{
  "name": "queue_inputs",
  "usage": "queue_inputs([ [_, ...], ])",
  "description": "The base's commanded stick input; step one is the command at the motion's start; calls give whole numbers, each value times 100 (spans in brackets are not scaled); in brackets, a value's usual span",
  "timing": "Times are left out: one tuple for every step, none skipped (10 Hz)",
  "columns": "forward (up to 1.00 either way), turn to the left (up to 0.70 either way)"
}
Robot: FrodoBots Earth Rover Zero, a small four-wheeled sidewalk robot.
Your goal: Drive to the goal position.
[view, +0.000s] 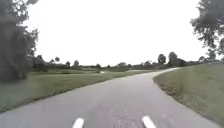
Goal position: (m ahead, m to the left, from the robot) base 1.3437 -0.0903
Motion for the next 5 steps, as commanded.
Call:
queue_inputs([
  [50, 0],
  [50, 0],
  [50, 0],
  [50, 0],
  [50, 0],
])
